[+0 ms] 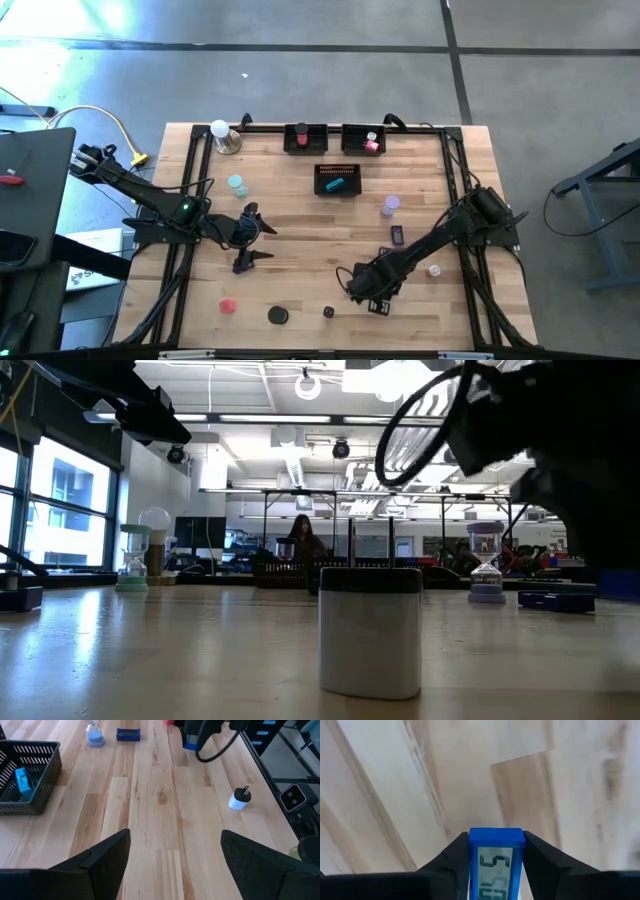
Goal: Pick & Place Office items
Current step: Put the bottom right blue digital timer into the bottom black bin
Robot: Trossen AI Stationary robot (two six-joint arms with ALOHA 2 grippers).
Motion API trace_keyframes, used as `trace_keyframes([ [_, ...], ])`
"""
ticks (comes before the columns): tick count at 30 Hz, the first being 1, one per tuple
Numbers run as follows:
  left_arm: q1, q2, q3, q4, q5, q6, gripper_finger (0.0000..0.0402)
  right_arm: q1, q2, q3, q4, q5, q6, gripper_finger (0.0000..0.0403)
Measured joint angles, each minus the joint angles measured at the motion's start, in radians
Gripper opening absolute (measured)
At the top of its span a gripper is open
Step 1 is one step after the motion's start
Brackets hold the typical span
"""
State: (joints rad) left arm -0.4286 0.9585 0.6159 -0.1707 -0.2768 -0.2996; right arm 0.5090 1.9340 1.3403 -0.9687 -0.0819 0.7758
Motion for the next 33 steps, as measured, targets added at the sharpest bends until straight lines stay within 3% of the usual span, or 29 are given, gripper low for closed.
trace_keyframes([
  [9,0.001,0.0,0.0,0.0,0.0,0.0,0.0303,-0.095,-0.079,0.03,-0.056,0.048,-0.136,0.0133],
  [24,0.001,0.0,0.0,0.0,0.0,0.013,0.0303,-0.301,-0.082,0.262,-0.201,0.195,-0.572,0.0133],
  [33,0.001,0.0,0.0,-0.001,0.0,0.05,0.0303,-0.449,-0.082,0.296,-0.184,0.281,-0.821,0.0133],
])
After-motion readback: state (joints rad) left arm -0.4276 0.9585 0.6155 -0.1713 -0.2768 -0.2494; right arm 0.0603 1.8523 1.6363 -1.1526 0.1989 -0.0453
